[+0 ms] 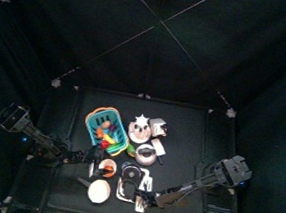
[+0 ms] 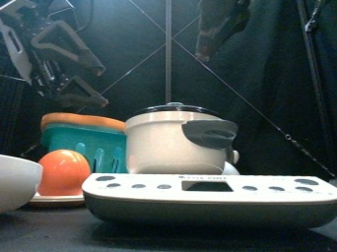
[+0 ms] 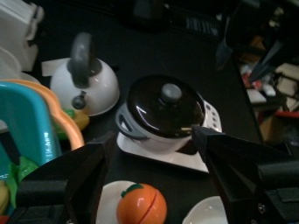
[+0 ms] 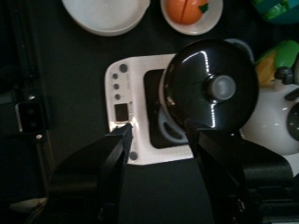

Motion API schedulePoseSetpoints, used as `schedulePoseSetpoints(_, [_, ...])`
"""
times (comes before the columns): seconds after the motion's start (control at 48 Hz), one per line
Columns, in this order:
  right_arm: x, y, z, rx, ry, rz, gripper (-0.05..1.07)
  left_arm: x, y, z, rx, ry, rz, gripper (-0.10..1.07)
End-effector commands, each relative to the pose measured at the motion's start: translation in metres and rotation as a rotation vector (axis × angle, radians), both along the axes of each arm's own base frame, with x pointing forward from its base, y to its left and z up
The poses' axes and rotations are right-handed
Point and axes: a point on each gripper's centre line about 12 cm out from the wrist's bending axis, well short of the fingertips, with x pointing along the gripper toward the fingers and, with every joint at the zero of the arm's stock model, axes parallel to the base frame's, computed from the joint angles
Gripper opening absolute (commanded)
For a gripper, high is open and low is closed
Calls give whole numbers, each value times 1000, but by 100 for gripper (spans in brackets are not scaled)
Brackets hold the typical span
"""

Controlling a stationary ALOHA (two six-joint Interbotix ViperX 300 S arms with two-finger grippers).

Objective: Move pot downwards on the stove

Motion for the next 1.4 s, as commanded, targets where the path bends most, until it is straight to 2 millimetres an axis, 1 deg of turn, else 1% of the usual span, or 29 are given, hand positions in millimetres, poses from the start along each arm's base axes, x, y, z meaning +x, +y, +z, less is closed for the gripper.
schedulePoseSetpoints(0.0, [-6,1,20,27,-97,-28,86,8,-4,6,-1,-19,-5,102])
schedulePoseSetpoints(0.083, [-7,-1,16,35,-145,-70,86,10,-6,3,3,-10,-7,102])
schedulePoseSetpoints(0.292, [0,-6,11,104,-282,-173,86,12,-6,1,9,-4,-7,102])
schedulePoseSetpoints(0.5, [-6,-11,-9,129,-327,-237,86,18,-7,-4,17,6,2,102])
schedulePoseSetpoints(0.667, [-9,-18,-18,144,-389,-288,86,20,-6,-6,23,6,12,101])
schedulePoseSetpoints(0.771, [-17,-24,-21,155,-410,-317,84,20,-3,-2,29,-24,29,100])
schedulePoseSetpoints(0.833, [-22,-27,-23,158,-409,-330,80,20,-2,-2,31,-31,37,99])
schedulePoseSetpoints(0.917, [-25,-30,-26,162,-408,-346,72,19,-2,-2,27,-29,44,94])
schedulePoseSetpoints(1.062, [-22,-29,-31,174,-404,-338,46,21,-1,-2,17,-27,61,79])
schedulePoseSetpoints(1.146, [-18,-25,-33,183,-401,-326,35,23,0,-2,10,-27,69,71])
schedulePoseSetpoints(1.229, [-13,-21,-34,191,-398,-313,28,25,-1,-1,2,-28,77,63])
schedulePoseSetpoints(1.375, [-6,-14,-35,204,-397,-297,27,34,6,0,-4,-32,113,52])
